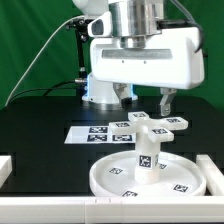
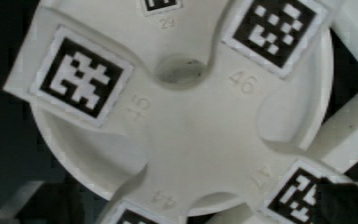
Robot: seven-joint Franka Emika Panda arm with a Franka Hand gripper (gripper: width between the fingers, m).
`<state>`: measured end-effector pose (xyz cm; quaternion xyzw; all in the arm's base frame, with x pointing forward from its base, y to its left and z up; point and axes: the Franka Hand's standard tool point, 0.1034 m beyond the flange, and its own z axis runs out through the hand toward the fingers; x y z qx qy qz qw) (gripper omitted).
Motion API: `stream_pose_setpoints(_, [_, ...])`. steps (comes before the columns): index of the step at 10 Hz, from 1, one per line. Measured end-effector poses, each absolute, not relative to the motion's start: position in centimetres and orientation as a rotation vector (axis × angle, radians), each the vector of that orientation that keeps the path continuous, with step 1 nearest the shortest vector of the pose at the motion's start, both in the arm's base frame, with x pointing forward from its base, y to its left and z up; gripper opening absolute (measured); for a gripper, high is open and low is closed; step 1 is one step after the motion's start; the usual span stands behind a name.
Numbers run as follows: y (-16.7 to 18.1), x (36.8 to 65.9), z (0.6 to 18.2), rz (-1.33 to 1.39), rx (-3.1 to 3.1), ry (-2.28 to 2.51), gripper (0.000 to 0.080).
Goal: Assemble round table
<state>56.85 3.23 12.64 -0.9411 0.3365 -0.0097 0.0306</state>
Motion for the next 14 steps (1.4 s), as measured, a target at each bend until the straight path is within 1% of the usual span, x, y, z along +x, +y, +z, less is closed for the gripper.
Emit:
stream_pose_setpoints(1, [3.2, 56.8, 12.5, -0.074, -2.924, 0.97, 0.0649])
stream_pose_setpoints(4, [3.0, 56.7, 12.3, -0.071, -2.953, 0.901, 0.0649])
stream_pose_setpoints(7, [3.5, 56.1, 10.8, -0.038, -2.976, 0.891, 0.0649])
stream_pose_setpoints(12, [3.8, 55.8, 9.7, -0.02, -2.995, 0.897, 0.0649])
stream_pose_setpoints(13, [3.8, 55.7, 9.7, -0.019, -2.995, 0.898, 0.0649])
stream_pose_setpoints(14, [3.7, 55.7, 9.7, -0.019, -2.995, 0.899, 0.0522])
